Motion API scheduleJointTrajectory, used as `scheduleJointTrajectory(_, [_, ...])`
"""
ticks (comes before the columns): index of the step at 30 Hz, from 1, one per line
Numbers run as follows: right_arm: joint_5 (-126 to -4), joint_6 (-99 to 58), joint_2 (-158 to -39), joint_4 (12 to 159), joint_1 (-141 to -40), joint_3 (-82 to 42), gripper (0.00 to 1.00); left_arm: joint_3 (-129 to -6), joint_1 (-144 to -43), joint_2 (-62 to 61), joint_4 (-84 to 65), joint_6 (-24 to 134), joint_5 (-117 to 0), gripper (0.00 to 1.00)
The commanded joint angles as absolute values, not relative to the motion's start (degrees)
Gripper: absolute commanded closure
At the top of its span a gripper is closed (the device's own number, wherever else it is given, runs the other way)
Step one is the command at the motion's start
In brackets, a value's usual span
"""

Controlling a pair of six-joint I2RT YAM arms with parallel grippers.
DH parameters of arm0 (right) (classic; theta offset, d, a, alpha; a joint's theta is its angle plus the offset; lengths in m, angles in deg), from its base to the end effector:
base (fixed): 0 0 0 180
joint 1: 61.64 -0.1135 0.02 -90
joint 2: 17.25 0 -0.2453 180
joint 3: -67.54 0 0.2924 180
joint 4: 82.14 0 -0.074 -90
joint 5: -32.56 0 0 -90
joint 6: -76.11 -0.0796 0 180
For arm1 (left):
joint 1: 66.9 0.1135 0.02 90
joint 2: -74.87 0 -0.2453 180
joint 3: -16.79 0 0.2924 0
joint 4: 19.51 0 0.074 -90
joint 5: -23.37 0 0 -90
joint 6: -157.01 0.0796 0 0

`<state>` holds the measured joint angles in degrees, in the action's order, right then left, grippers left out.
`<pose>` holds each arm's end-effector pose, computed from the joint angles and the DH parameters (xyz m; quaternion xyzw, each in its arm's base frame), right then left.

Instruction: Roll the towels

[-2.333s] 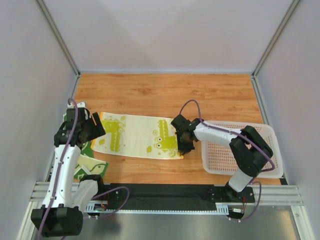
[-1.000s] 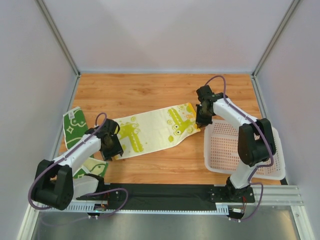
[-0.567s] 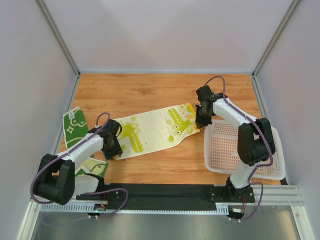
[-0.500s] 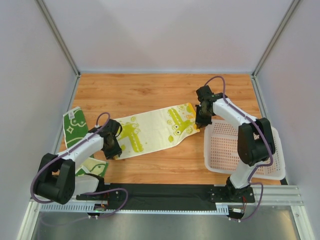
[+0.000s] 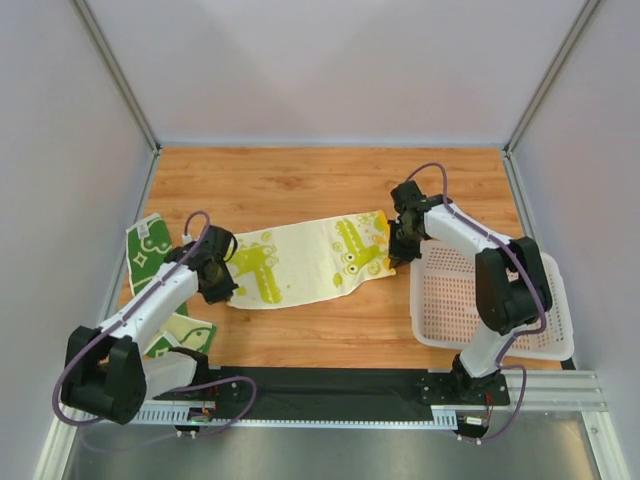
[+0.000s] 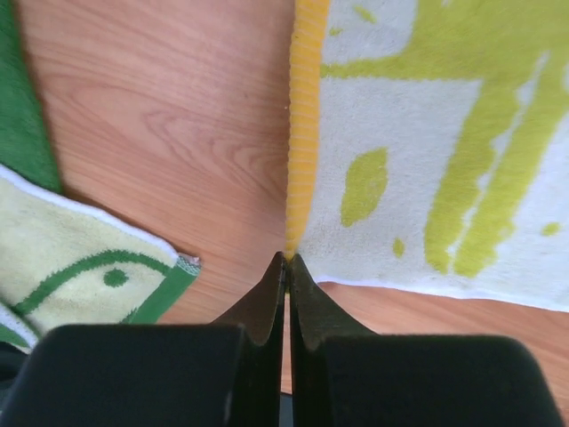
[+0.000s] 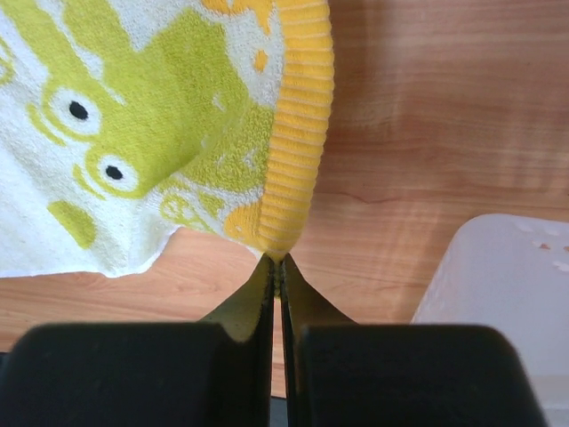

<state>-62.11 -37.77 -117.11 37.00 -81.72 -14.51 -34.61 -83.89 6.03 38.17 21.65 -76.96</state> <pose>0.3458 0.1333 0.1154 0.0289 0.9939 0.0745 0.0763 0.2428 -0.0593 0.1074 -0.2533 0.9546 0.0096 0.1565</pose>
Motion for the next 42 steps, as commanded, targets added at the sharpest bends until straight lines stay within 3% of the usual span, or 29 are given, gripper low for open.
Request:
scheduleJointTrajectory(1, [-65.3,-37.1,-113.3,37.2,-82.8,-11.5,1.00,-39.8,-81.0,10.8,44.2,24.6,-76.4,1.00])
scheduleJointTrajectory(10, [-68.3,-38.0,-108.6,36.6,-85.0,-4.0,1.00,-44.7,-74.0,16.8,51.5,29.3,-72.6,1.00])
scheduleJointTrajectory(18, [-72.3,-37.4,-109.4,33.2,-84.8,-11.6,1.00,-49.3,-70.6,15.5,52.4,31.9,-69.0,1.00])
scheduleJointTrajectory(33, [-73.4,-36.9,-124.5,26.3,-79.1,-32.5,1.00,-61.1,-62.8,-2.2,48.3,35.7,-63.6,1.00])
scheduleJointTrajectory(42, [-73.8,-36.8,-131.1,25.6,-76.8,-37.4,1.00,-67.7,-62.2,-12.4,47.3,36.4,-64.3,1.00])
